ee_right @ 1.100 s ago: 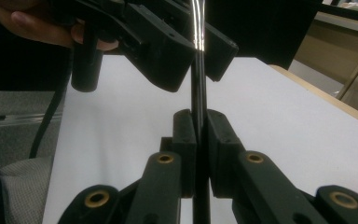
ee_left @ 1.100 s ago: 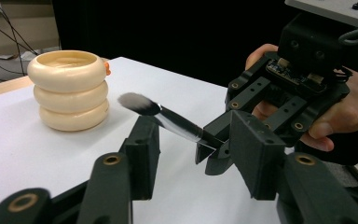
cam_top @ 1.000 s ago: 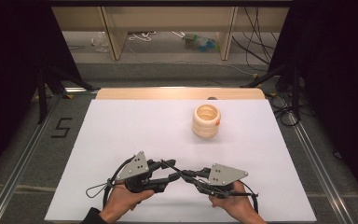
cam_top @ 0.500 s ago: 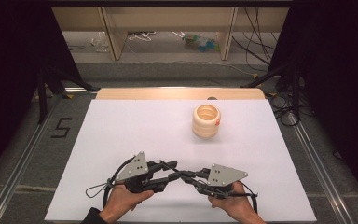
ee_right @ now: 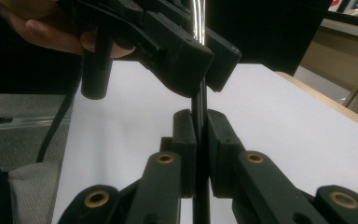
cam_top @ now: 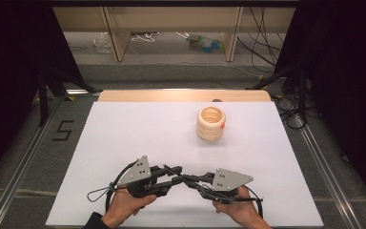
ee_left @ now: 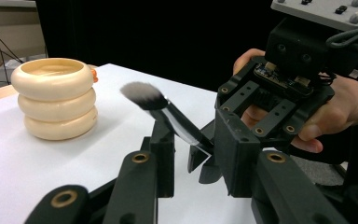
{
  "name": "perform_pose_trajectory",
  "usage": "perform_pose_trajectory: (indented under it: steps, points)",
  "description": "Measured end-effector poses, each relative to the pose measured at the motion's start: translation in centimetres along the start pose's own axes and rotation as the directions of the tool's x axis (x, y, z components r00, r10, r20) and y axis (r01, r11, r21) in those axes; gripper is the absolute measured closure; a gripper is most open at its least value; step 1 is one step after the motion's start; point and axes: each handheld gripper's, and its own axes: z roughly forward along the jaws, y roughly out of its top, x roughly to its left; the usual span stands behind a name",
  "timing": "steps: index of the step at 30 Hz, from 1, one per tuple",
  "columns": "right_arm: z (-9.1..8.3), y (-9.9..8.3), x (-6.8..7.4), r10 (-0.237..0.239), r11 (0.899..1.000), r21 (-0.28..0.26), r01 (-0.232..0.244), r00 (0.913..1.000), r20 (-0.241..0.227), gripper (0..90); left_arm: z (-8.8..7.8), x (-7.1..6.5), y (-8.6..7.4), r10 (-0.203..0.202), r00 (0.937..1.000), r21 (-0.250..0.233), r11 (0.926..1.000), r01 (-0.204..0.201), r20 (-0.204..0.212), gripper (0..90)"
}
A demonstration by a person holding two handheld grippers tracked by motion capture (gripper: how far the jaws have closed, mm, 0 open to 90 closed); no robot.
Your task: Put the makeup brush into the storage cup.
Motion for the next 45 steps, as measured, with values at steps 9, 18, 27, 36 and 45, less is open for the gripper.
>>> perform_pose_trajectory:
  steps: [9, 18, 27, 36, 45]
  points:
    - [0.0, 0.0, 0.1, -0.013, 1.000, 0.004, 0.013, 0.9999, 0.002, 83.5, -0.1, 0.0, 0.1, -0.028, 0.9982, -0.017, 0.9994, 0.029, 0.053, 77.6]
    - [0.0, 0.1, 0.3, -0.030, 1.000, 0.002, 0.030, 0.9995, -0.009, 82.6, -0.3, 0.0, 0.3, -0.026, 0.9952, -0.022, 0.9994, 0.028, 0.094, 83.0]
    - [0.0, 0.5, 0.4, -0.037, 0.999, -0.011, 0.037, 0.9987, 0.034, 65.3, -0.5, -0.1, 0.6, -0.009, 0.9949, -0.025, 0.9996, 0.011, 0.101, 83.0]
    - [-0.3, 0.6, 0.0, 0.011, 1.000, -0.011, -0.009, 0.9940, 0.109, 43.8, -1.7, 1.0, 0.9, -0.030, 0.9993, -0.042, 0.9986, 0.031, 0.023, 83.1]
    - [-0.5, 0.2, -0.1, -0.007, 0.998, 0.069, -0.004, 0.9872, 0.159, 39.6, -1.8, 1.4, 0.6, -0.041, 0.9985, -0.030, 0.9988, 0.040, -0.036, 83.0]
